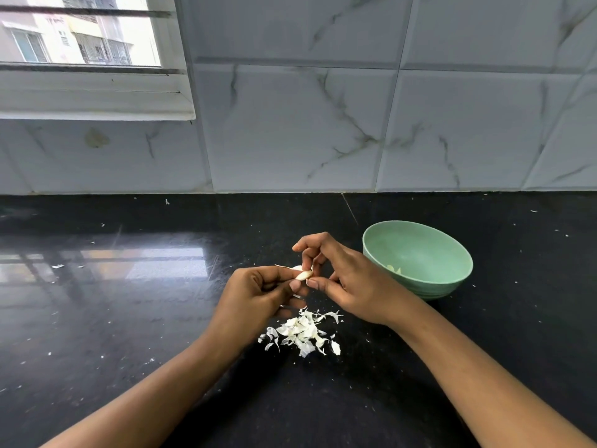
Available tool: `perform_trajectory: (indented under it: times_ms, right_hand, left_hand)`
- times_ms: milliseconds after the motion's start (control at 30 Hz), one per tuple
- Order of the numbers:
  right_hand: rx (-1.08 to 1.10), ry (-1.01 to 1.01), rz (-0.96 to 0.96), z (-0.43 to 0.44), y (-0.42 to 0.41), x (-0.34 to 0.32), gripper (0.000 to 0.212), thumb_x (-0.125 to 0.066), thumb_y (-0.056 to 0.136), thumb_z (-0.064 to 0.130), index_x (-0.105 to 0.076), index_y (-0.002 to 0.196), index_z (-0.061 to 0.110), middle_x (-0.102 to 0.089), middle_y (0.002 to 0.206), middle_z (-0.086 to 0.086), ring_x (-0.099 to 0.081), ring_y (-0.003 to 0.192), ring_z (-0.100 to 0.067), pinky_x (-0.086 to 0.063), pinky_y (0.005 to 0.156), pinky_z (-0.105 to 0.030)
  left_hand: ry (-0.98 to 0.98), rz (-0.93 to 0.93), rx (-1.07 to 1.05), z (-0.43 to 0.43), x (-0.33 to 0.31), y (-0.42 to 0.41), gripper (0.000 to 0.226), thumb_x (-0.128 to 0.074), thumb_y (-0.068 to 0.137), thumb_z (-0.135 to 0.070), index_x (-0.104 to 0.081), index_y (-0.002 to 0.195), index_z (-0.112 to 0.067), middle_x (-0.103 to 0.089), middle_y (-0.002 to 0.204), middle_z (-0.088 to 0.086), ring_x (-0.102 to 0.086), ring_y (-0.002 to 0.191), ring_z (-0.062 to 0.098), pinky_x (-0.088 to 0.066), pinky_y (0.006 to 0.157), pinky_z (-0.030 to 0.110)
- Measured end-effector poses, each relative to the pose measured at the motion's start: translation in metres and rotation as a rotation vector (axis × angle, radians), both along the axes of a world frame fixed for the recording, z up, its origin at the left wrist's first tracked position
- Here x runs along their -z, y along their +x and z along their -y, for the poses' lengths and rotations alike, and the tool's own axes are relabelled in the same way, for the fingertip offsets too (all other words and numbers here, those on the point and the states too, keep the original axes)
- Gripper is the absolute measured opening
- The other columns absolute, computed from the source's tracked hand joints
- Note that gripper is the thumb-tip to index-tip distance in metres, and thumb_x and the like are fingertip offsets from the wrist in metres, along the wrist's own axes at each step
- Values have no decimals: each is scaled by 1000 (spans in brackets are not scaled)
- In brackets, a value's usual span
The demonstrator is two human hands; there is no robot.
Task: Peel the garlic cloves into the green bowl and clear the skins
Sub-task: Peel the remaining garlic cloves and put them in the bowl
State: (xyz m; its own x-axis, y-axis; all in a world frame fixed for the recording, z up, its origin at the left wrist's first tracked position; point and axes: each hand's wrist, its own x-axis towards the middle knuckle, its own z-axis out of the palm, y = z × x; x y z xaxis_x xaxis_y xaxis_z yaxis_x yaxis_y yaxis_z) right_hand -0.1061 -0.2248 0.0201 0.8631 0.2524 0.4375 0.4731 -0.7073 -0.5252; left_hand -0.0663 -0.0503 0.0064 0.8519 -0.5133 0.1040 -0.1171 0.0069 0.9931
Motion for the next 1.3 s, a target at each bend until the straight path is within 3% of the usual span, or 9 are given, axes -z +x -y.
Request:
perform_trajectory:
  times_ms: [167, 400, 533, 700, 900, 1100, 1167, 1300]
  right_hand:
    - [38, 91, -16, 1, 0, -1, 41, -65, 86, 8, -47, 118, 23, -57, 91, 13, -57, 84, -7, -47, 64, -16]
    - [79, 242, -71, -2, -2, -4, 37, -72, 82, 12, -48, 108, 23, -65, 84, 5, -65, 77, -10, -57, 68, -31]
    - [55, 510, -273, -3, -3, -5, 39, -73, 79, 5, -48, 107, 17, -66, 81, -5, -66, 69, -17, -58, 66, -31]
    - [37, 799, -435, -6, -2, -2, 36, -69, 79, -6, -51, 105, 11, -65, 75, -2, -65, 68, -13, -58, 65, -27]
    - [57, 931, -554, -7, -5, -8, 27, -65, 82, -5, -54, 103, 7, -63, 75, -7, -64, 61, -12, -57, 58, -22]
    - [70, 927, -640, -8, -5, -8, 8, -62, 86, 0, -61, 93, 3, -63, 76, -8, -62, 61, -8, -55, 56, -19]
    - [83, 924, -653, -6, -4, -8, 4, -62, 87, 2, -62, 90, 3, -63, 75, -8, -62, 60, -7, -54, 55, -18]
    - [86, 927, -682, -7, -5, -7, 4, -60, 89, 3, -60, 86, 6, -67, 82, -15, -61, 58, -8, -54, 53, -19]
  left_hand:
    - [7, 11, -12, 0, 1, 2, 15, -60, 88, 0, -72, 88, -9, -73, 80, 17, -68, 64, 15, -55, 56, 21]
    - [15, 56, -68, -1, 2, 3, 7, -67, 84, -8, -72, 90, -9, -73, 75, 11, -70, 63, 19, -57, 60, 34]
    - [23, 94, -104, -2, 2, 5, 7, -71, 80, -8, -72, 87, -9, -73, 71, 10, -69, 60, 18, -57, 60, 35]
    - [7, 66, -97, -2, 3, 7, 8, -65, 84, -8, -72, 89, -8, -73, 73, 9, -68, 59, 16, -55, 59, 28]
    - [42, 104, -91, 0, 4, 6, 19, -62, 81, -26, -65, 80, -7, -71, 72, 2, -66, 56, 16, -52, 55, 30]
    - [126, 199, -98, 0, 7, 4, 16, -58, 92, -19, -65, 79, -12, -70, 76, 2, -67, 57, 15, -51, 57, 34]
    - [152, 256, -112, 0, 8, 3, 10, -62, 90, -21, -67, 81, -21, -71, 77, 1, -68, 59, 14, -53, 56, 28]
    - [244, 513, -171, -3, 7, 2, 11, -75, 79, -25, -70, 84, -34, -70, 82, -18, -66, 61, 6, -50, 59, 16]
